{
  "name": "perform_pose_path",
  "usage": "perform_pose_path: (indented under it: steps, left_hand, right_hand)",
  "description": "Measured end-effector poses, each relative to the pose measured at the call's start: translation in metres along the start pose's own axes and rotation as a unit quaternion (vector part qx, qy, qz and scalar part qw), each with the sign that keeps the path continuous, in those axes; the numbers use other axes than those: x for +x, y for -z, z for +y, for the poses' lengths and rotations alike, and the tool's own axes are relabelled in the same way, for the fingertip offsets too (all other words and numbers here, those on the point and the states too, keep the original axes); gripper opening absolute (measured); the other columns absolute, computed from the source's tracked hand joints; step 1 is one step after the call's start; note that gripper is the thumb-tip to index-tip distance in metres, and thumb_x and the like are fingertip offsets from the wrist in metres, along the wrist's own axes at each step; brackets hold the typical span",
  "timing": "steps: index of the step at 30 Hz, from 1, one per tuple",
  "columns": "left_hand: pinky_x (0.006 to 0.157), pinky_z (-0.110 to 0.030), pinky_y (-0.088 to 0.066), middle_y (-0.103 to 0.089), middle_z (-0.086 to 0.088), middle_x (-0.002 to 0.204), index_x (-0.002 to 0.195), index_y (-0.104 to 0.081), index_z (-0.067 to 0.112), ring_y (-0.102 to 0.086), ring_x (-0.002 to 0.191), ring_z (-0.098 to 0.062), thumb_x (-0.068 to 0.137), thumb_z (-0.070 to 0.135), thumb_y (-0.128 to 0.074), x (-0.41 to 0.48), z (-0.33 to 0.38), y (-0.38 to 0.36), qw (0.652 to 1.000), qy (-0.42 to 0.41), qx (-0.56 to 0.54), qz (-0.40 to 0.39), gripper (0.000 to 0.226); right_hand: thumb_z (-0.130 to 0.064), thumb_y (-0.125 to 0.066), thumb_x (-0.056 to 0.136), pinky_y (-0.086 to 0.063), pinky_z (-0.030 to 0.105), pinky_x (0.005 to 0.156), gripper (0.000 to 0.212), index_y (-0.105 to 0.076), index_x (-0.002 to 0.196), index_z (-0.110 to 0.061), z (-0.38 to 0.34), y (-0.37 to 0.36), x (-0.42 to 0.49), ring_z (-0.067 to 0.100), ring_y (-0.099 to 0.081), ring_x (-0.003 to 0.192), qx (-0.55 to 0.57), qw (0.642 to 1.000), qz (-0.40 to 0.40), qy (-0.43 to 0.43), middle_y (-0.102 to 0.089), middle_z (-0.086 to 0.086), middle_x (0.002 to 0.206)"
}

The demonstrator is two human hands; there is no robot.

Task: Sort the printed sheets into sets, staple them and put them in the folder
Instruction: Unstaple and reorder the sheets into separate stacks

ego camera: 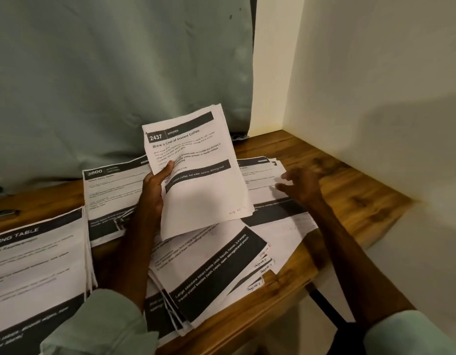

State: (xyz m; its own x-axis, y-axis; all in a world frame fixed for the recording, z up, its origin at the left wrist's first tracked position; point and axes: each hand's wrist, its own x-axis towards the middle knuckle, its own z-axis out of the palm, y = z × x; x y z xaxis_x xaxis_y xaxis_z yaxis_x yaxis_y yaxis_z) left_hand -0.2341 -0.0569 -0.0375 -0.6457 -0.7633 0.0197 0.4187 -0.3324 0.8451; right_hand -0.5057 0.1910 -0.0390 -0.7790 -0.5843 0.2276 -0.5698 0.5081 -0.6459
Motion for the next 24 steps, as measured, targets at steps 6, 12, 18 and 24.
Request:
perform_pose_path:
  steps: [6, 12, 18, 24]
  left_hand:
    - [0.099, -0.048, -0.054, -0.072, -0.009, 0.126, 0.131, -0.067, 0.019, -0.068, 0.116, -0.033, 0.089, 0.027, -0.077, 0.007, -0.007, -0.001, 0.998, 0.005, 0.052, 0.027, 0.044]
    - [0.094, -0.044, -0.058, -0.073, -0.006, 0.123, 0.134, -0.064, 0.02, -0.071, 0.113, -0.029, 0.094, 0.029, -0.072, 0.006, -0.008, -0.002, 0.997, 0.009, 0.069, 0.032, 0.042]
    - [0.098, -0.048, -0.056, -0.071, -0.008, 0.127, 0.136, -0.063, 0.021, -0.068, 0.117, -0.03, 0.091, 0.028, -0.073, 0.006, -0.007, -0.003, 0.997, 0.022, 0.051, 0.045, 0.046]
    - [0.09, -0.046, -0.06, -0.071, -0.009, 0.128, 0.136, -0.063, 0.021, -0.068, 0.117, -0.031, 0.09, 0.026, -0.073, 0.011, -0.006, 0.0, 0.998, 0.031, 0.033, 0.048, 0.047]
  right_hand:
    - [-0.044, -0.085, 0.077, -0.032, 0.018, 0.058, 0.045, -0.047, 0.067, -0.021, 0.022, 0.023, 0.015, 0.007, -0.046, 0.061, -0.058, 0.992, -0.086, -0.068, -0.046, -0.007, 0.063]
    - [-0.05, -0.094, 0.059, -0.051, 0.036, 0.091, 0.085, -0.057, 0.124, -0.011, 0.029, 0.008, 0.033, 0.028, -0.061, 0.113, -0.085, 0.989, -0.079, -0.09, -0.065, 0.005, 0.118]
    - [-0.035, -0.093, 0.067, -0.057, 0.036, 0.082, 0.044, -0.07, 0.092, -0.007, 0.033, 0.008, 0.033, 0.023, -0.067, 0.083, -0.031, 0.993, -0.057, -0.098, -0.072, 0.009, 0.096]
    - [-0.028, -0.086, 0.078, -0.04, 0.021, 0.058, 0.029, -0.063, 0.072, -0.012, 0.043, 0.003, 0.02, 0.012, -0.057, 0.063, 0.057, 0.993, 0.041, -0.1, -0.068, 0.007, 0.086]
